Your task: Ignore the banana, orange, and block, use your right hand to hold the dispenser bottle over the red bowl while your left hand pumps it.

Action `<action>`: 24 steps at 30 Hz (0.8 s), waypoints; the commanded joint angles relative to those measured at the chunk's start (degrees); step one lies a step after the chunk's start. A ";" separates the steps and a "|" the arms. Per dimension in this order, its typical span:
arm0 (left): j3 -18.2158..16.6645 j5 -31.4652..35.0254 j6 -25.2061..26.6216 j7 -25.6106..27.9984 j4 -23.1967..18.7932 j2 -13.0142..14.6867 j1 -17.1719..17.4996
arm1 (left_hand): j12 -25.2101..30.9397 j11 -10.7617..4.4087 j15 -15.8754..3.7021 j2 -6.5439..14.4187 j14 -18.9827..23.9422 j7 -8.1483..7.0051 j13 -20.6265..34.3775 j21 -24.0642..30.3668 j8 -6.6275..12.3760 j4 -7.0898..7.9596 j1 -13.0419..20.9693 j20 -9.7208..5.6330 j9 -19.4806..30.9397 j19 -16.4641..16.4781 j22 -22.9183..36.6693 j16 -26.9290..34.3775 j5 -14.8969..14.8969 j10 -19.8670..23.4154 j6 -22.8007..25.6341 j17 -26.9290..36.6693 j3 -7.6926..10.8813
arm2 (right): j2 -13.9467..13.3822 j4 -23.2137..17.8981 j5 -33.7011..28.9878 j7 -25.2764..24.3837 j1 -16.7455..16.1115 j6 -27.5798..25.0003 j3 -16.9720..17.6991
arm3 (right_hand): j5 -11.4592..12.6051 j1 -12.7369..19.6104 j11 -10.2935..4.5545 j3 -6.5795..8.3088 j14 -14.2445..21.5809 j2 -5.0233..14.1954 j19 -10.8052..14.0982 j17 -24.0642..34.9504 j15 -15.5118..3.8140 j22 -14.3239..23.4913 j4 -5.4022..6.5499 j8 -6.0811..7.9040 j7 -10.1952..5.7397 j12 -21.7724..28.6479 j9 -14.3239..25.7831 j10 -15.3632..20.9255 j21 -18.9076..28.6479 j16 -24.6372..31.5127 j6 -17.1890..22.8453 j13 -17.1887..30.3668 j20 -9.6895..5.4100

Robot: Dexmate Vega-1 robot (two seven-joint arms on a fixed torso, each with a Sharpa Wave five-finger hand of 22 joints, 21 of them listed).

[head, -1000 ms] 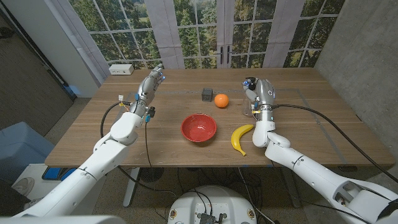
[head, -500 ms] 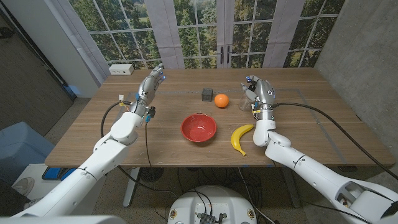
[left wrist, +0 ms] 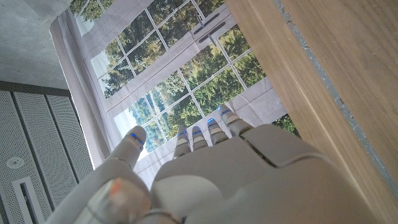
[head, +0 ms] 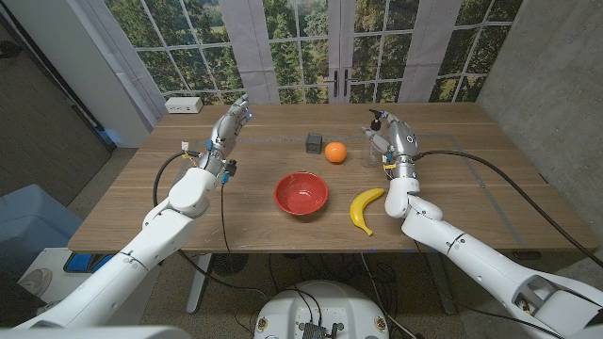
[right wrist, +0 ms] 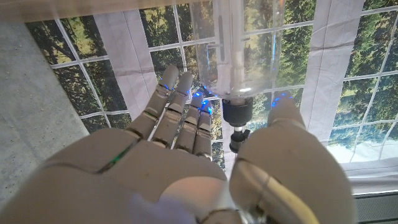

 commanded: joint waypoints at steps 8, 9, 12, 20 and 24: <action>0.38 0.28 0.93 0.29 0.32 -0.11 -0.67 | 0.14 -0.23 -2.09 1.19 0.03 -0.16 0.16 -0.05 -0.16 -0.35 -0.41 -0.15 0.17 0.33 0.34 -0.10 0.04 0.27 0.35 0.09 0.18 | -3.98 -2.94 20.28 18.82 -2.25 12.70 7.04 | 1.70 -8.36 3.58 -3.66 -13.99 -2.26 -8.66 -5.83 0.84 -0.04 1.24 -1.36 1.83 0.26 -0.15 -11.16 -7.76 -0.61 -9.83 -4.16 3.86; 0.38 0.12 1.07 0.15 0.33 -0.07 -0.71 | 0.13 -0.19 -2.09 1.20 0.04 -0.14 0.16 -0.05 -0.16 -0.35 -0.40 -0.13 0.17 0.33 0.34 -0.10 0.04 0.26 0.35 0.09 0.17 | -3.59 -1.84 20.52 18.14 -2.31 14.98 7.25 | 1.92 -9.28 3.72 -4.13 -15.08 -2.47 -9.60 -6.45 1.41 -0.06 1.49 -1.16 1.87 0.37 -0.20 -11.64 -8.67 -0.56 -10.01 -4.61 4.29; 0.44 0.05 1.06 0.05 0.48 -0.09 -0.86 | 0.12 -0.16 -2.08 1.21 0.03 -0.17 0.16 -0.05 -0.16 -0.38 -0.40 -0.18 0.17 0.37 0.34 -0.10 0.05 0.24 0.33 0.09 0.17 | -4.34 -1.24 23.34 21.51 -2.38 18.58 7.91 | 2.20 -10.66 4.21 -4.82 -16.89 -2.74 -10.96 -7.30 2.06 -0.09 1.92 -1.04 1.88 0.43 -0.28 -12.41 -9.95 -0.65 -10.42 -5.23 4.82; 0.44 -0.06 0.87 0.08 0.77 -0.18 -0.98 | 0.12 -0.16 -2.10 1.24 0.00 -0.20 0.16 -0.08 -0.17 -0.43 -0.39 -0.17 0.17 0.33 0.34 -0.11 0.05 0.25 0.31 0.09 0.16 | -3.04 1.54 28.16 23.90 -3.11 26.74 9.70 | 2.64 -13.63 4.16 -6.19 -19.16 -3.06 -13.11 -8.81 2.66 -0.16 2.99 -0.51 1.06 0.64 -0.43 -13.07 -12.21 -0.54 -9.53 -6.42 5.32; 0.41 -0.15 0.78 0.01 0.87 -0.15 -0.98 | 0.10 -0.22 -2.09 1.26 -0.01 -0.19 0.16 -0.07 -0.16 -0.44 -0.39 -0.13 0.17 0.35 0.34 -0.11 0.05 0.20 0.35 0.10 0.15 | -2.74 3.58 31.56 27.64 -2.89 31.27 10.41 | 2.90 -15.08 4.14 -6.88 -20.03 -3.23 -14.50 -9.62 2.83 -0.21 3.51 -0.30 0.62 0.75 -0.52 -13.10 -13.50 -0.46 -8.92 -7.09 5.58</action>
